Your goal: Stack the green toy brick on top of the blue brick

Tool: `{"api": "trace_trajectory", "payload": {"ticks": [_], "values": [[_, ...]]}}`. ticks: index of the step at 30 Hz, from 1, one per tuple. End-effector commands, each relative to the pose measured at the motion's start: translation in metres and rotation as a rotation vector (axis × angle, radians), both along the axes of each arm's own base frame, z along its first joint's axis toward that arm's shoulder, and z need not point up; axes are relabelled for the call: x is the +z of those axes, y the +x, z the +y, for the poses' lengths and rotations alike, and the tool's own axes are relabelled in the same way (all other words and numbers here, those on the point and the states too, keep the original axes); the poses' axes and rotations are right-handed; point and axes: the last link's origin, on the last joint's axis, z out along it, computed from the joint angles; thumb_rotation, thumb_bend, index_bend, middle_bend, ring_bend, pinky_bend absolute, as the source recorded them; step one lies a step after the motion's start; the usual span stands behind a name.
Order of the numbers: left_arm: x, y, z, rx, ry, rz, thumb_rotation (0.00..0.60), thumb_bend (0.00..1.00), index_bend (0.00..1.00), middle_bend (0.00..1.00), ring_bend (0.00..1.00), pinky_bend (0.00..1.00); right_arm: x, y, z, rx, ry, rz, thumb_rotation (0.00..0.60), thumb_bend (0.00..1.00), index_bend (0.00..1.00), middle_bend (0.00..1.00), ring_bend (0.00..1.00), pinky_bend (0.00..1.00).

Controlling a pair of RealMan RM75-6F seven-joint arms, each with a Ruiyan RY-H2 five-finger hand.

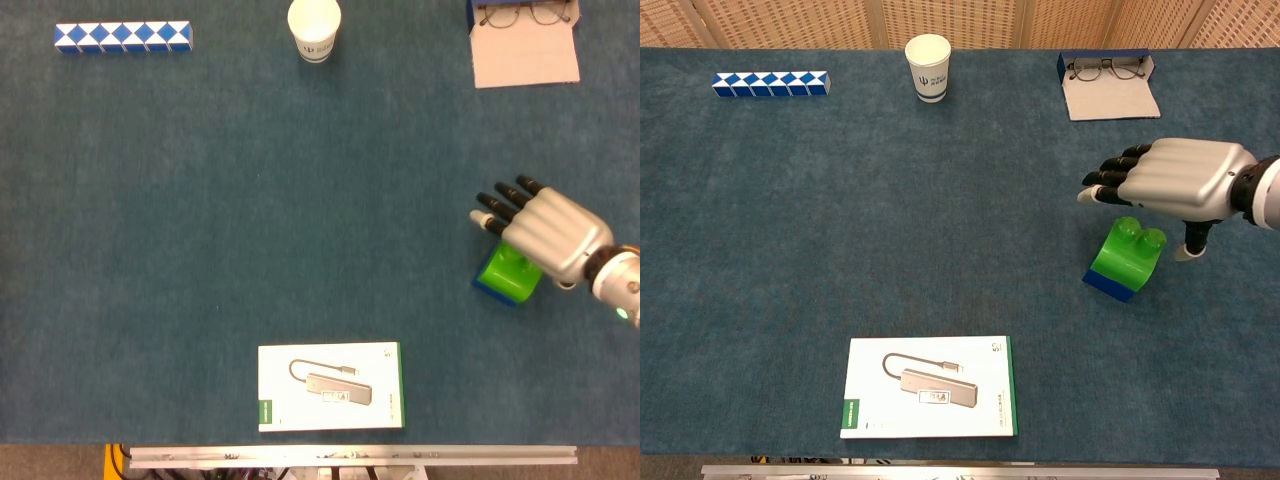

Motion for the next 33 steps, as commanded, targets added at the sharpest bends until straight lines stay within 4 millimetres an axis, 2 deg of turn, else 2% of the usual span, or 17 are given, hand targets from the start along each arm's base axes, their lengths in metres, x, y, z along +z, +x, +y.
{"api": "trace_trajectory", "payload": {"ticks": [1,8,15,27,33], "values": [[-0.001,0.001,0.000,-0.004,-0.004,-0.002,0.600,0.08,0.44,0.36,0.26,0.34,0.013,-0.003,0.005,-0.030,-0.068,-0.044,0.600,0.04,0.03,0.06,0.00,0.11],[-0.003,0.005,0.001,-0.026,-0.017,-0.011,0.600,0.08,0.44,0.36,0.26,0.34,0.038,-0.011,0.017,-0.081,-0.231,-0.172,0.600,0.07,0.15,0.09,0.00,0.11],[-0.006,0.007,0.003,-0.046,-0.047,-0.029,0.600,0.08,0.45,0.36,0.26,0.34,0.059,-0.037,0.032,-0.169,-0.412,-0.273,0.600,0.17,0.22,0.11,0.00,0.11],[-0.014,0.012,0.007,-0.078,-0.099,-0.058,0.600,0.08,0.46,0.37,0.26,0.34,0.072,-0.085,0.065,-0.259,-0.661,-0.267,0.600,0.20,0.23,0.11,0.00,0.11],[-0.023,0.015,0.007,-0.087,-0.132,-0.051,0.600,0.08,0.46,0.37,0.26,0.34,0.078,-0.097,0.073,-0.295,-0.707,-0.305,0.600,0.21,0.23,0.11,0.00,0.11]]}}
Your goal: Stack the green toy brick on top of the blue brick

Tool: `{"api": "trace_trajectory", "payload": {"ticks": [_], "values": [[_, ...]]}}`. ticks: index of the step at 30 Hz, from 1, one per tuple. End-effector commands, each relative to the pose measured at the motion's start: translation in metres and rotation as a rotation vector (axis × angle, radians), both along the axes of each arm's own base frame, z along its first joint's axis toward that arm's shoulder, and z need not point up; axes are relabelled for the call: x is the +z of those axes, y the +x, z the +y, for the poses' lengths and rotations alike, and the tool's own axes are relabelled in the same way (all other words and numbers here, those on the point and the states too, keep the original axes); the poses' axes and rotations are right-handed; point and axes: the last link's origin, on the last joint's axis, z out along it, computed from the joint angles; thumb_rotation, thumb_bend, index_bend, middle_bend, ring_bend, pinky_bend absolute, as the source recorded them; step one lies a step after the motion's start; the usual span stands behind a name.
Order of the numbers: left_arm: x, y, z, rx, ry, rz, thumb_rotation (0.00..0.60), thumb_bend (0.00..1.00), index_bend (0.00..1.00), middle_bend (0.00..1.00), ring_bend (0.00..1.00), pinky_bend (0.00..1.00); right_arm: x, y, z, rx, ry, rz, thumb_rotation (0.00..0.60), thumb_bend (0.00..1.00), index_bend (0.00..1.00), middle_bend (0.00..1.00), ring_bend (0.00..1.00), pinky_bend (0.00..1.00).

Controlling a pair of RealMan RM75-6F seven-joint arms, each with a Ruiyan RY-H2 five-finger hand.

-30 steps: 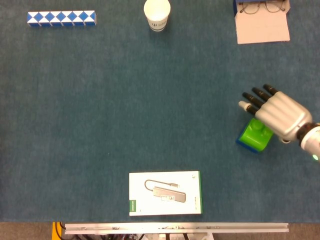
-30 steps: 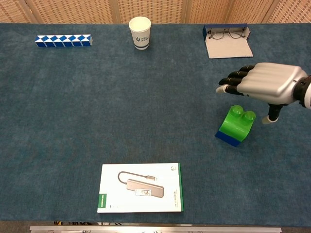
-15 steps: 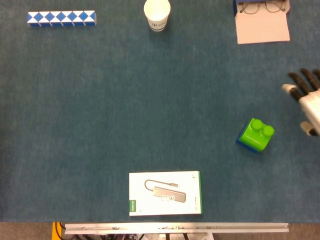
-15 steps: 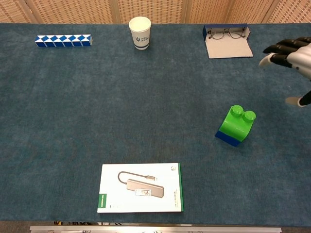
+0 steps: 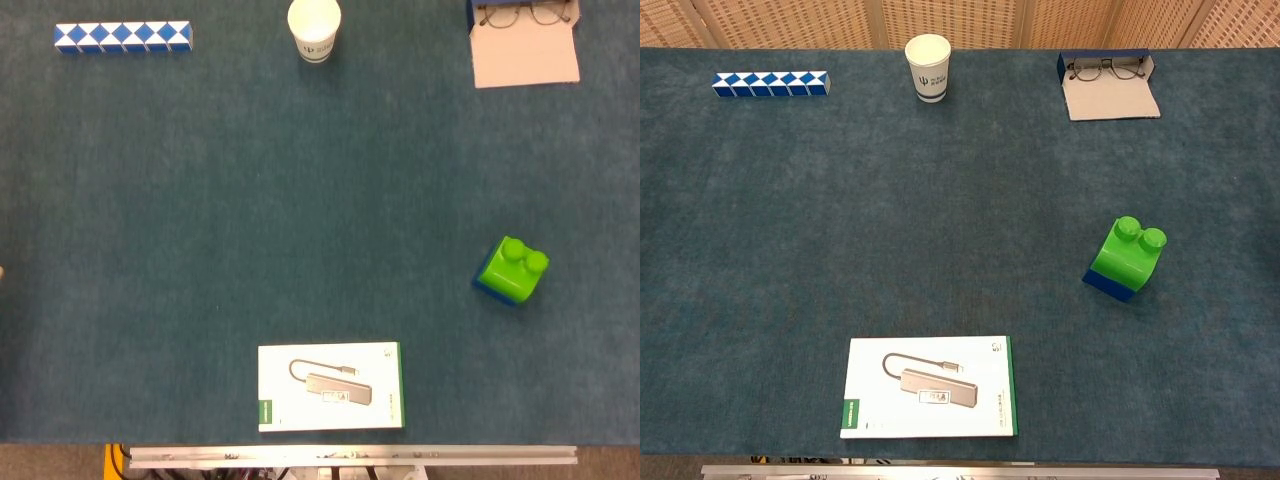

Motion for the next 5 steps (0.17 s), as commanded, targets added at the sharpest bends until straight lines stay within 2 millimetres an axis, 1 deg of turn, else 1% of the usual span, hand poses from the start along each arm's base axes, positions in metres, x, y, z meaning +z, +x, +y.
{"api": "trace_trajectory", "payload": {"ticks": [1,5], "values": [[-0.0039,0.0010,0.0001,-0.007,-0.018,0.008,0.600,0.08,0.46,0.37,0.26,0.34,0.0042,-0.0039,0.0033,-0.001,-0.027,-0.020,0.600,0.21,0.23,0.11,0.00,0.11],[-0.0074,0.0010,0.0001,-0.005,-0.026,0.012,0.600,0.08,0.46,0.37,0.26,0.34,0.0085,-0.0073,0.0044,-0.007,-0.038,-0.036,0.600,0.21,0.24,0.12,0.00,0.11]]}}
